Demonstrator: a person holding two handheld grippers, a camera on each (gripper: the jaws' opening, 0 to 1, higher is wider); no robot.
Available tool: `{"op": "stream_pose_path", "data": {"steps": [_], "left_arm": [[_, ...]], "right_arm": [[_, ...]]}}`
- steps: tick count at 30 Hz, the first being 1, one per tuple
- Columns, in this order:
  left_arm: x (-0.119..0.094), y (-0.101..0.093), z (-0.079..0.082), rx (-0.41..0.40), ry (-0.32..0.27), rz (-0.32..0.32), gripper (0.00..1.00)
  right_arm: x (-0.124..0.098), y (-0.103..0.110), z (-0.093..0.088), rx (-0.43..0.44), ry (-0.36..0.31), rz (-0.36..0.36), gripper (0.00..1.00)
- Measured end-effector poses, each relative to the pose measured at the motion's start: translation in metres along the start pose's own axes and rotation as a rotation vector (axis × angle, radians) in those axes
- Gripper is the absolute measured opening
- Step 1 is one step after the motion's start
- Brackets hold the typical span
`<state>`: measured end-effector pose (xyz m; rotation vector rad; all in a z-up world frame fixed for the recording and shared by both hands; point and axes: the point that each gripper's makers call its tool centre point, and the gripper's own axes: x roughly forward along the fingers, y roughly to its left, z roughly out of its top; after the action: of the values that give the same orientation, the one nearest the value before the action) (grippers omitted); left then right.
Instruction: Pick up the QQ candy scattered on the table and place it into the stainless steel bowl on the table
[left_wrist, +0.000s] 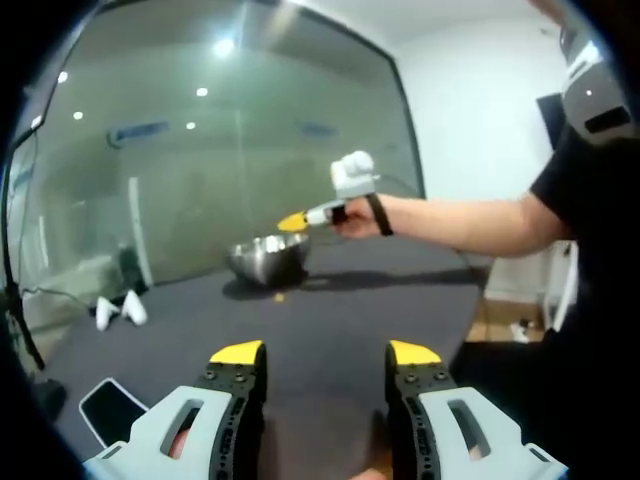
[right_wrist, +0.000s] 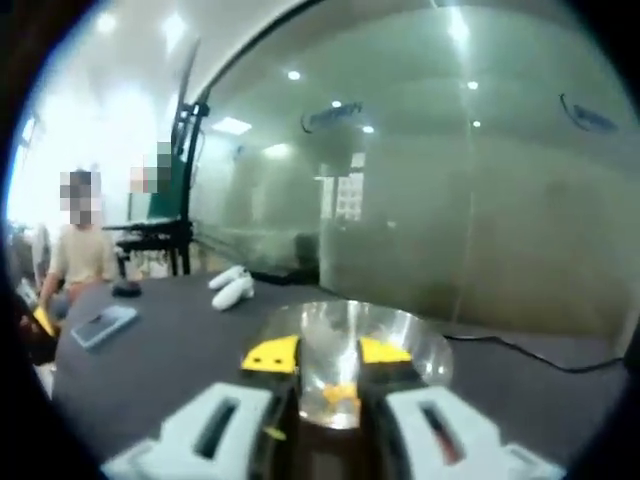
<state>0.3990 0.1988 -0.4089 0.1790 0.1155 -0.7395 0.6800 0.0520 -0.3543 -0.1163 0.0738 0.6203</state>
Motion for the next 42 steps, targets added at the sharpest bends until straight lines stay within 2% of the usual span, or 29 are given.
{"op": "stream_pose_path", "data": {"steps": [8,14,17,20,23,24,26,29,33,35,42], "left_arm": [[0.0,-0.001,-0.004,0.016,0.016,0.002,0.49],[-0.003,0.001,-0.003,0.013,0.008,0.005,0.49],[-0.004,0.001,-0.004,0.018,0.01,0.004,0.49],[-0.004,0.004,-0.006,0.027,0.019,0.013,0.49],[-0.003,0.004,-0.007,0.031,0.022,0.013,0.49],[-0.002,0.004,-0.006,0.031,0.019,0.012,0.49],[-0.001,0.004,-0.005,0.029,0.013,0.01,0.49],[0.001,0.002,-0.006,0.034,0.018,0.004,0.49],[0.002,0.001,-0.002,0.047,0.011,0.009,0.49],[0.001,0.001,-0.001,0.052,0.008,0.013,0.49],[0.0,-0.001,-0.005,0.048,0.018,0.01,0.49]], "right_arm": [[-0.003,0.007,0.0,-0.023,0.004,0.023,0.21],[-0.025,0.019,-0.008,-0.023,0.007,0.072,0.18],[-0.034,0.012,-0.011,-0.012,0.008,0.084,0.18],[-0.044,0.01,-0.019,0.019,0.01,0.101,0.18],[-0.054,0.01,-0.028,0.011,0.019,0.098,0.18],[-0.057,0.011,-0.032,-0.007,0.029,0.096,0.18],[-0.062,0.016,-0.042,-0.1,0.058,0.108,0.19],[-0.067,0.024,-0.051,-0.085,0.065,0.142,0.19],[-0.065,0.027,-0.062,-0.065,0.08,0.162,0.19],[-0.062,0.029,-0.068,-0.088,0.094,0.161,0.19],[-0.047,0.04,-0.078,-0.093,0.117,0.217,0.19]]}}
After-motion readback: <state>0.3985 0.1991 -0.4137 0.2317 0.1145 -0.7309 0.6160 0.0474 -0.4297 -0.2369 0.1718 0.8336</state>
